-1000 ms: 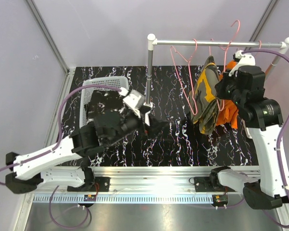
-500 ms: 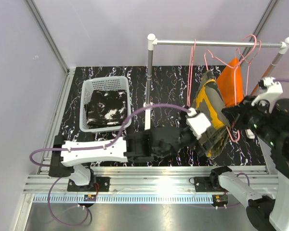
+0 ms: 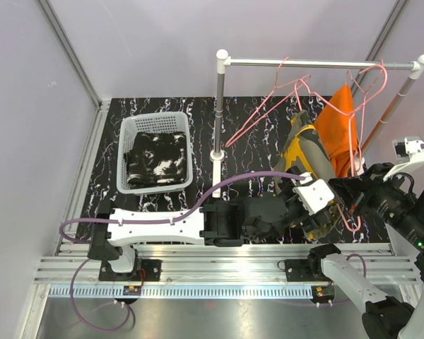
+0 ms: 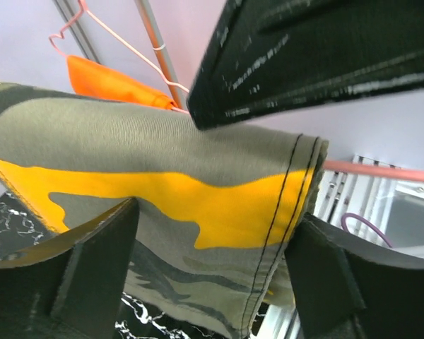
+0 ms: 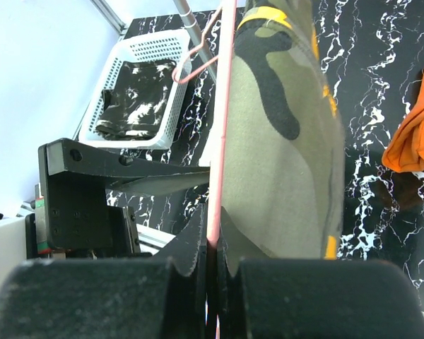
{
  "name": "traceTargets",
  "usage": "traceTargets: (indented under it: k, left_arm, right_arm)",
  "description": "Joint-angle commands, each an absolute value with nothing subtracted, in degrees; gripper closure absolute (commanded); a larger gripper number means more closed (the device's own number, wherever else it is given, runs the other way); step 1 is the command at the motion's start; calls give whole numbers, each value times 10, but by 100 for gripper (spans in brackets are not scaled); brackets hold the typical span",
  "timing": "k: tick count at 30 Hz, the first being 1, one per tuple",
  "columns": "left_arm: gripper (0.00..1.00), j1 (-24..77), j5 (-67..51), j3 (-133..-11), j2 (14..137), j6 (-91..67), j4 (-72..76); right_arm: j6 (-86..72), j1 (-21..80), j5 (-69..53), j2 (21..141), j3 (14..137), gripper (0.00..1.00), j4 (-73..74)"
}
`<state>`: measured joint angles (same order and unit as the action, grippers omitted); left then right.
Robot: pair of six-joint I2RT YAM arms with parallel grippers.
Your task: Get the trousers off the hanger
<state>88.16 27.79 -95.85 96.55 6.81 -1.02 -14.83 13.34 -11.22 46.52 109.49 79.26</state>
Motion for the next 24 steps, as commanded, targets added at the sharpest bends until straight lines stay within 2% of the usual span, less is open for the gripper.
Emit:
traceTargets:
  k: [1, 4, 5, 8, 12, 15, 16, 18, 20, 22, 24]
  left_arm:
    - [22, 879, 323, -1003, 972, 84, 33]
    - [30, 881, 323, -1006, 972, 91, 33]
    - [29, 881, 320, -1006, 969, 90, 31]
    - [19, 886, 315, -1000, 963, 93, 34]
    - [27, 889, 358, -999, 965, 102, 48]
    - [27, 889, 373, -1006, 974, 107, 59]
    - [44, 889, 372, -1010, 977, 106, 57]
    - [72, 889, 376, -1022, 988, 107, 56]
    - [92, 893, 388, -1027, 991, 107, 58]
    - [100, 897, 409, -1022, 989, 118, 82]
    - [100, 908, 444, -1002, 977, 144, 112]
  right_arm:
    - [-151, 131, -141, 455, 1108, 100, 701]
    - [-147, 131, -147, 452, 1106, 100, 700]
    - [-146, 131, -145, 453, 1104, 100, 699]
    - [-141, 131, -132, 457, 1094, 100, 700]
    - [-147, 132, -151, 456, 1092, 100, 695]
    - [-153, 131, -186, 455, 1092, 100, 688]
    - [-155, 131, -196, 453, 1093, 100, 685]
    - [-156, 131, -209, 452, 1096, 100, 685]
    - [-155, 132, -204, 452, 1099, 100, 688]
    - [-152, 132, -190, 449, 1096, 100, 690]
    - [-151, 132, -179, 446, 1083, 100, 691]
